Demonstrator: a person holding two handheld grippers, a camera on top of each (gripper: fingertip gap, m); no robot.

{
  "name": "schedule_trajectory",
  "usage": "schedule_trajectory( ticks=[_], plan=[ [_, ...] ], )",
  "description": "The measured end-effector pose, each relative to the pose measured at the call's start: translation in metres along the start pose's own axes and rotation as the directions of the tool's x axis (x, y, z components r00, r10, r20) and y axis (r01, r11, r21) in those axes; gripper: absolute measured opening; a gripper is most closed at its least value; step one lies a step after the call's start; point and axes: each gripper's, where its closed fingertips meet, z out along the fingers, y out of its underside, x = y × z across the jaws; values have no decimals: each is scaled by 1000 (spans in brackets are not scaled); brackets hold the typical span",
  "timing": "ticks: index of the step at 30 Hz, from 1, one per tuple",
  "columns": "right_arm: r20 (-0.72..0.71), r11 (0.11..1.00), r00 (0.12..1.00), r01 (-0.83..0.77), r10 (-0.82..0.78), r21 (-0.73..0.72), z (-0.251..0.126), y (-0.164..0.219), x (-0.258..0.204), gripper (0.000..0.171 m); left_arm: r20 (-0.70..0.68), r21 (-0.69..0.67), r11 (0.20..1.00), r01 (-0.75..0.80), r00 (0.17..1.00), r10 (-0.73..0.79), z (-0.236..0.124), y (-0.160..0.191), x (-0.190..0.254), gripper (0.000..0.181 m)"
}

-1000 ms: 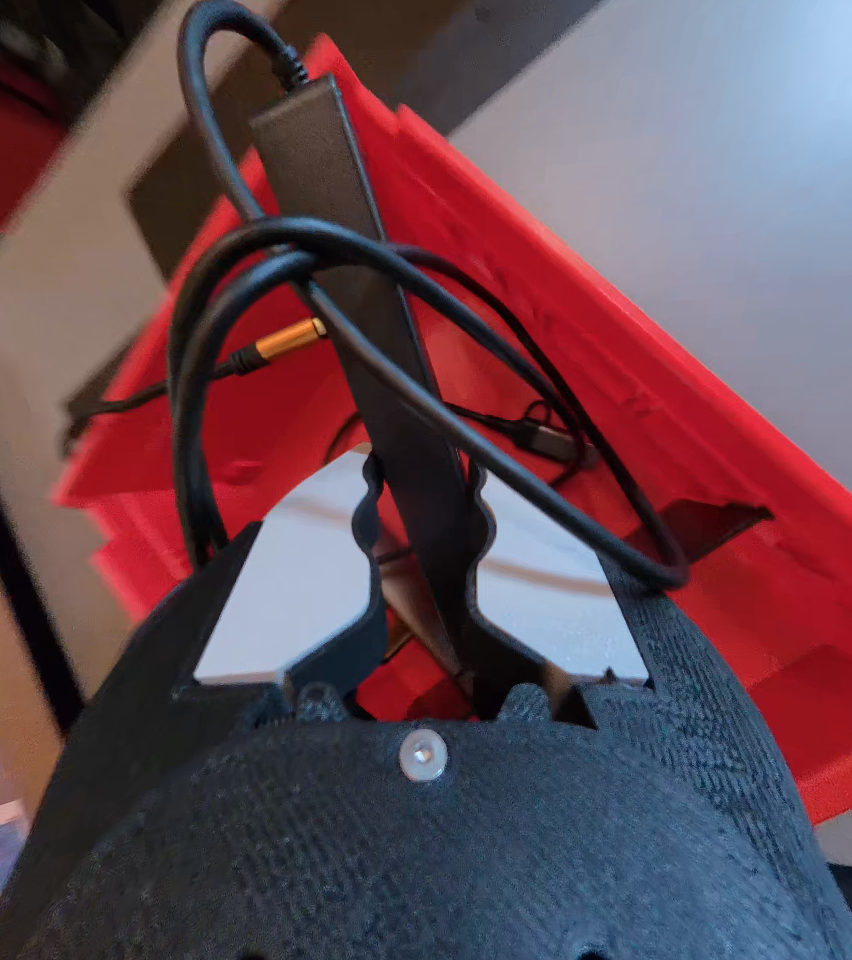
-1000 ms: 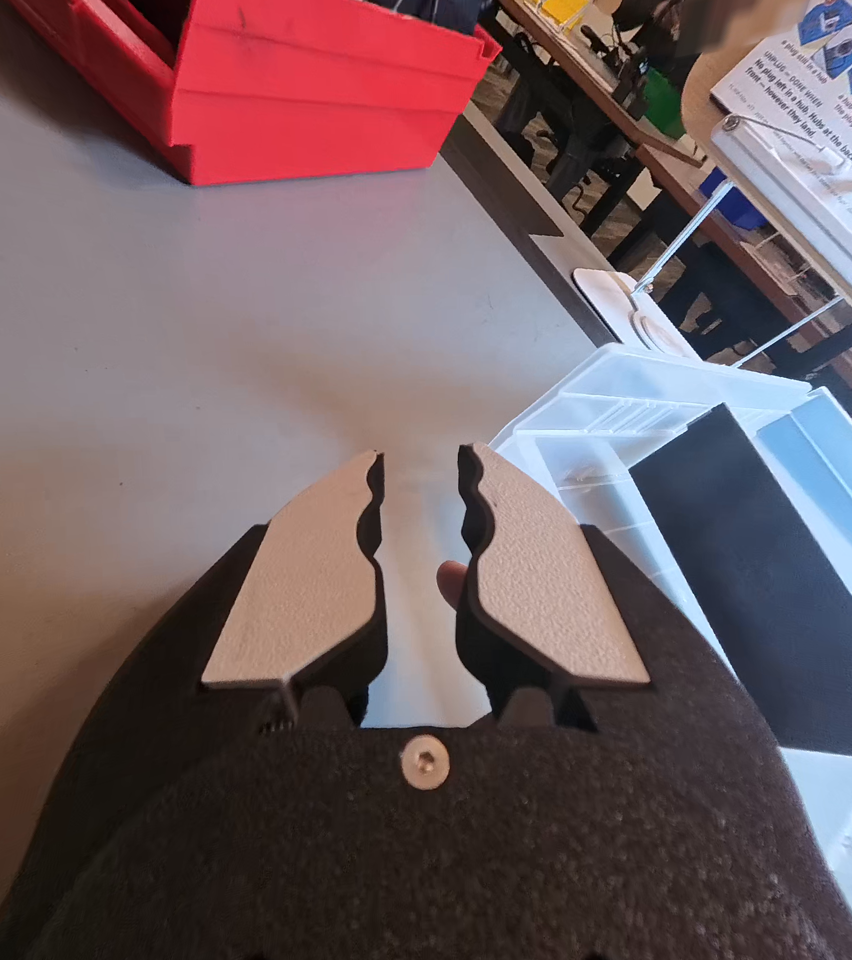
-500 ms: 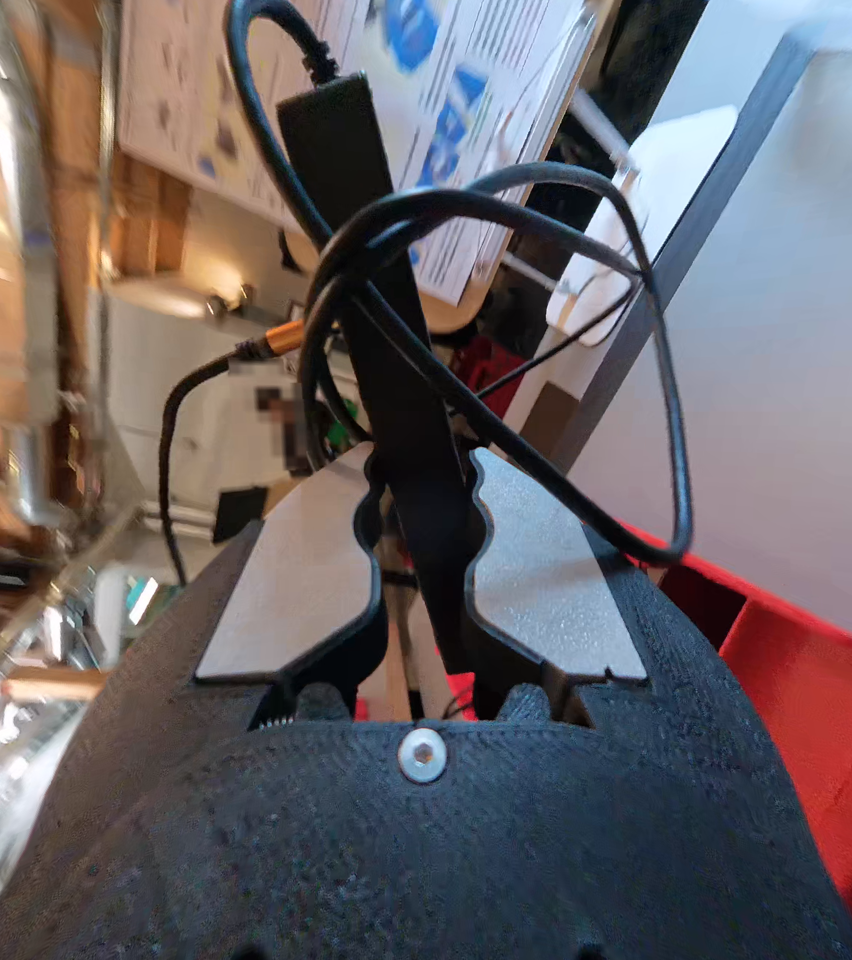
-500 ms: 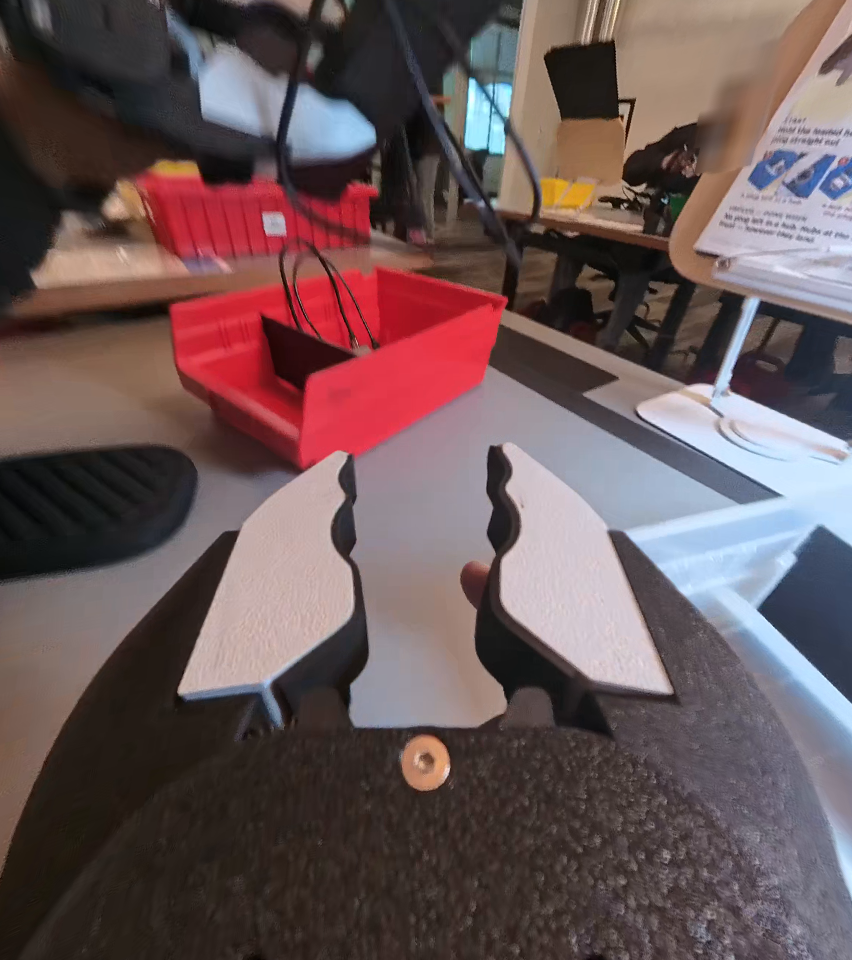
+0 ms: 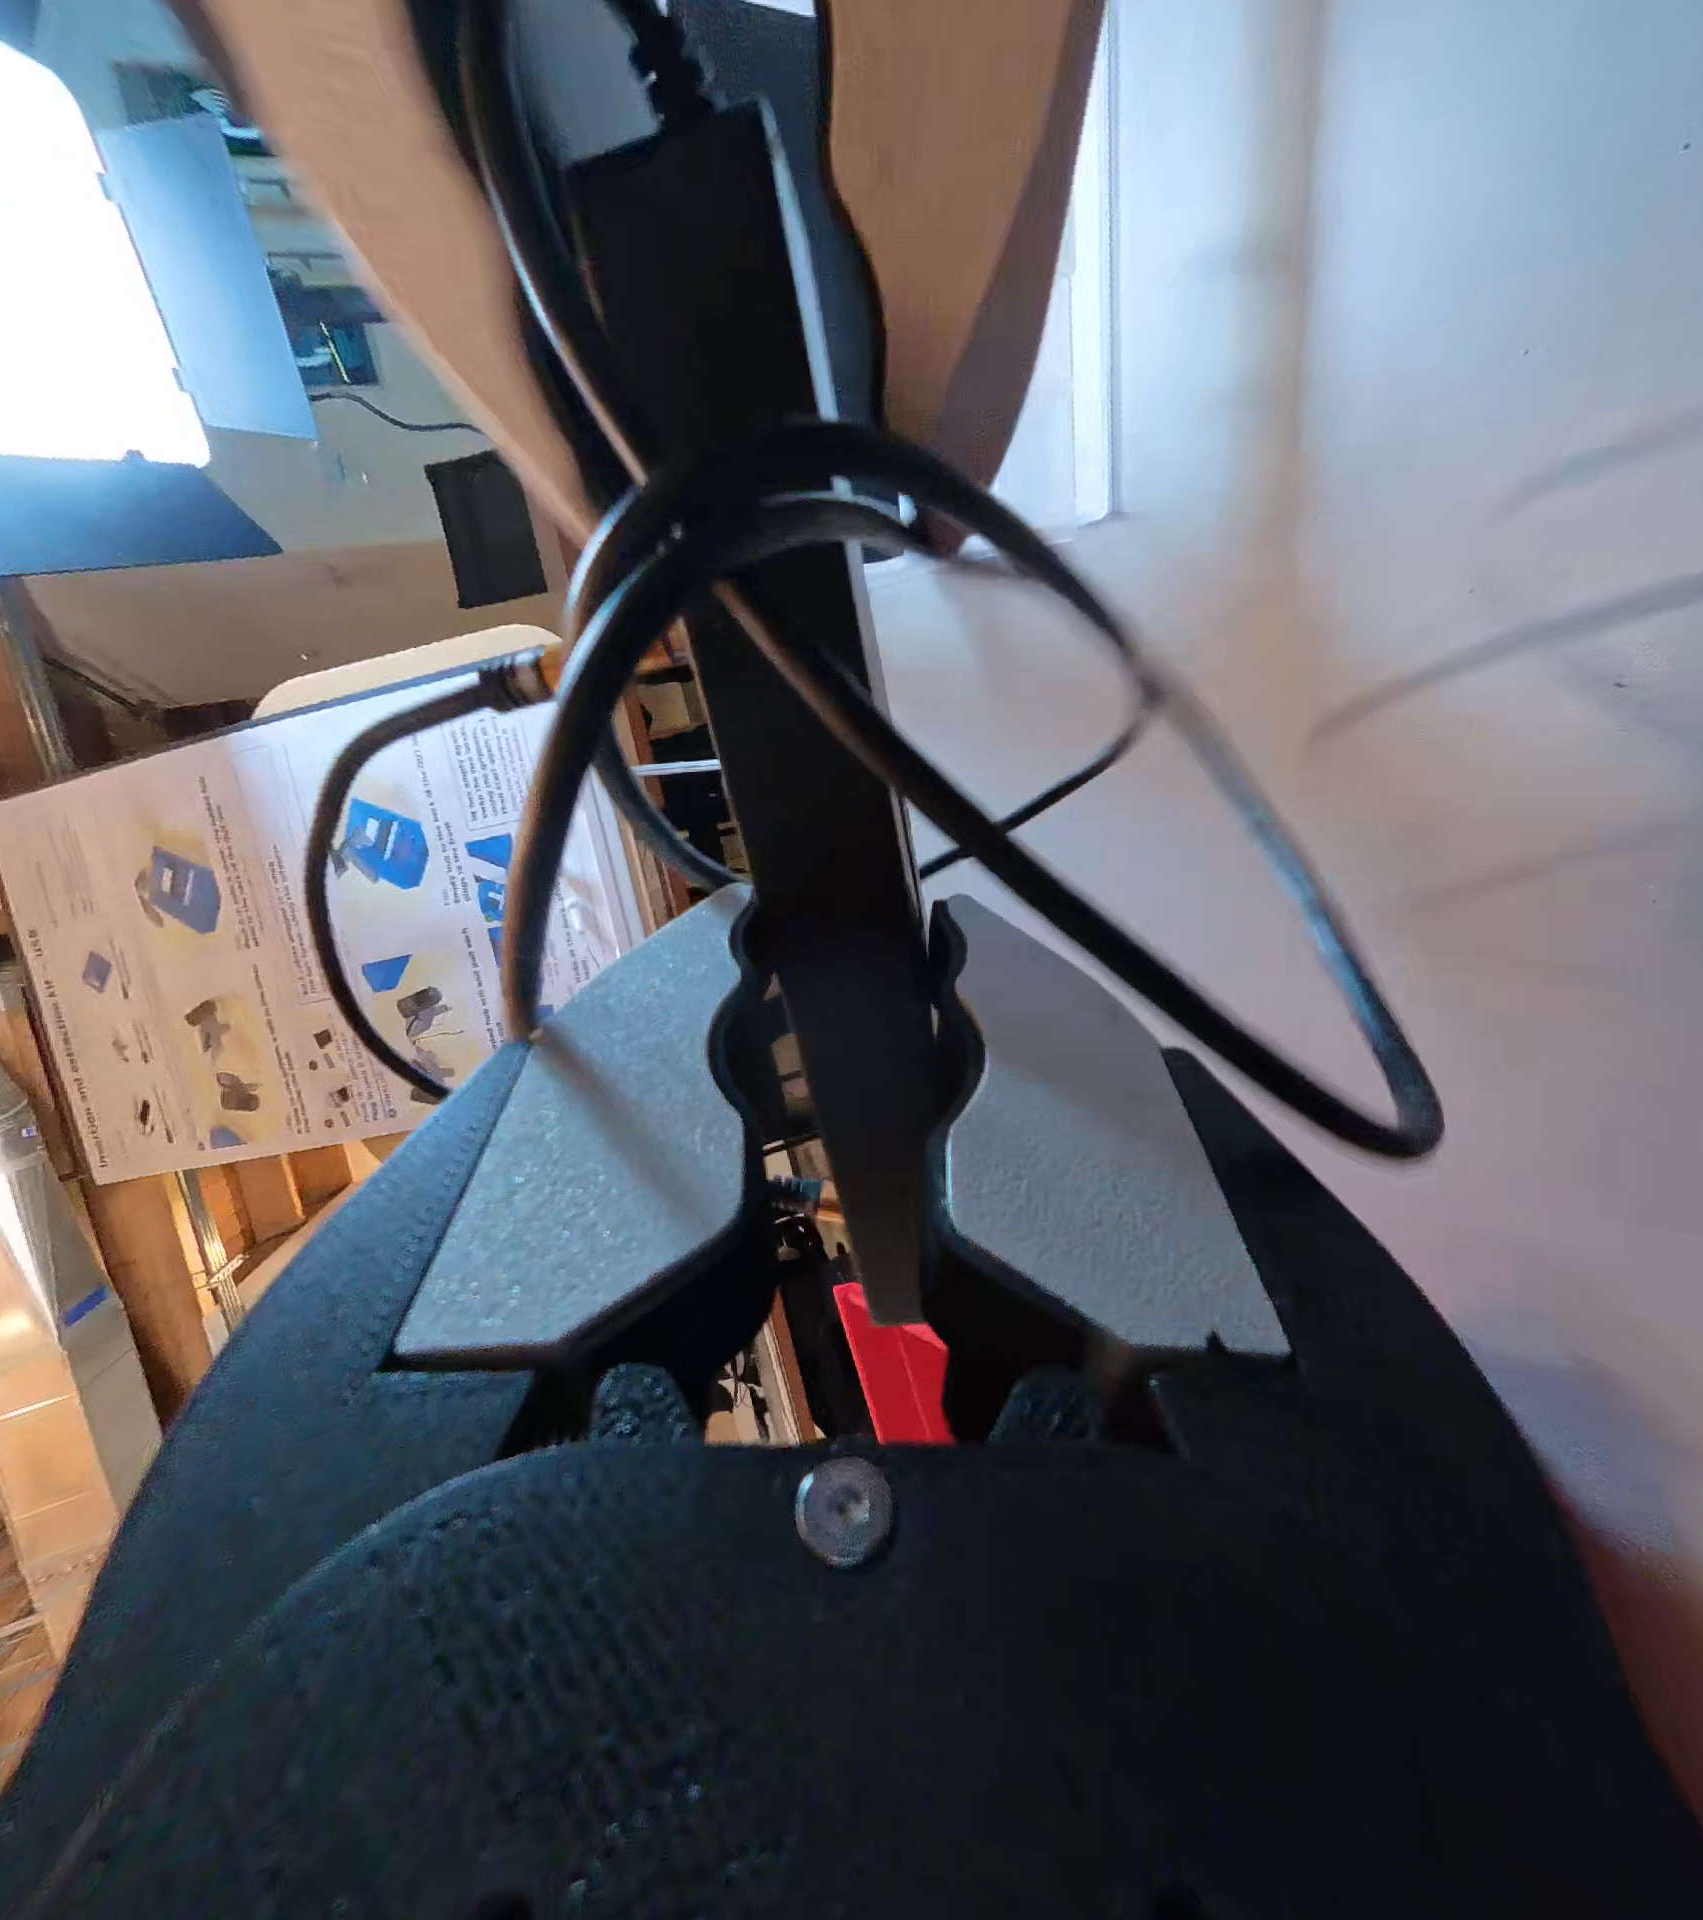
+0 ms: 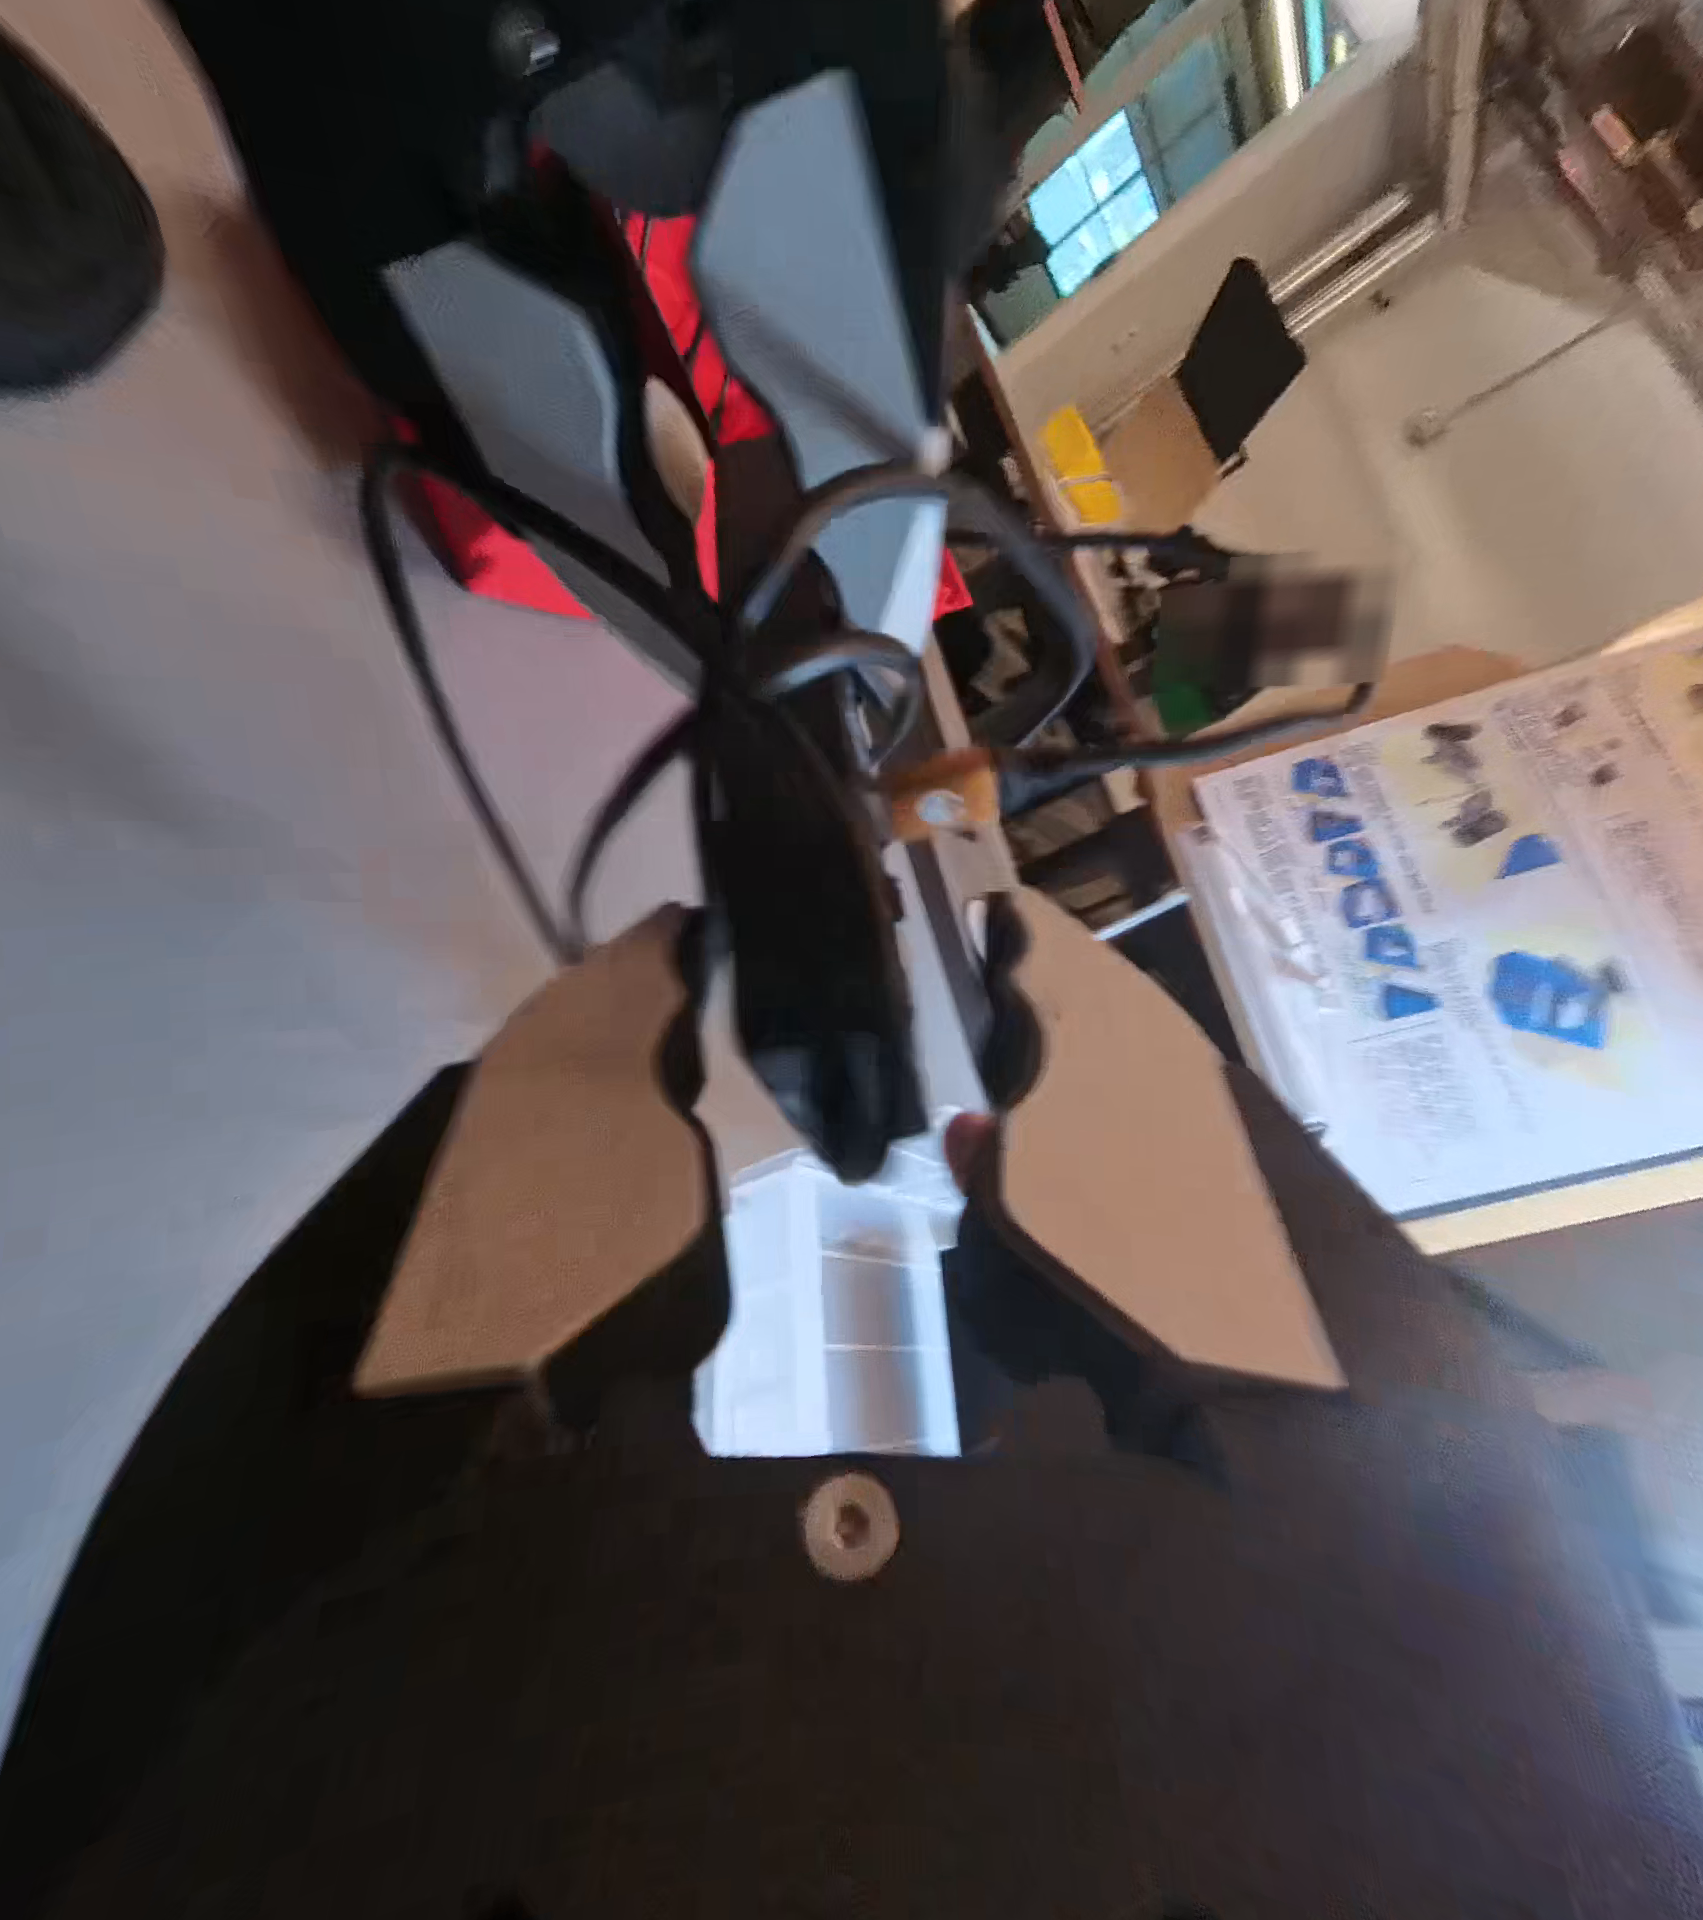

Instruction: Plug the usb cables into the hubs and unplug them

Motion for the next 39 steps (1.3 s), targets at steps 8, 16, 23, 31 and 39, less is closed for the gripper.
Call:
schedule_trajectory(
  ticks=[8,16,23,31,39],
  plan=[
    [-187,997,980,73,-67,26,-3,-3,17,28,20,116,928,353,934,-358,-24,16,-39,45],
    [-303,997,952,64,-47,48,-15,0,42,28,-306,334,337,880,439,-845,-76,32,-45,41],
    [-353,978,926,-68,135,197,-13,-31,51,28,-764,102,-50,993,46,-643,-56,-56,3,77],
    [-354,959,912,-119,208,257,-3,-35,33,28,-841,118,-264,957,-45,-539,-34,-58,-43,92],
    [-332,961,929,-76,165,265,9,-39,17,29,-904,34,-505,863,-189,-384,-37,-41,-38,90]
  ],
)
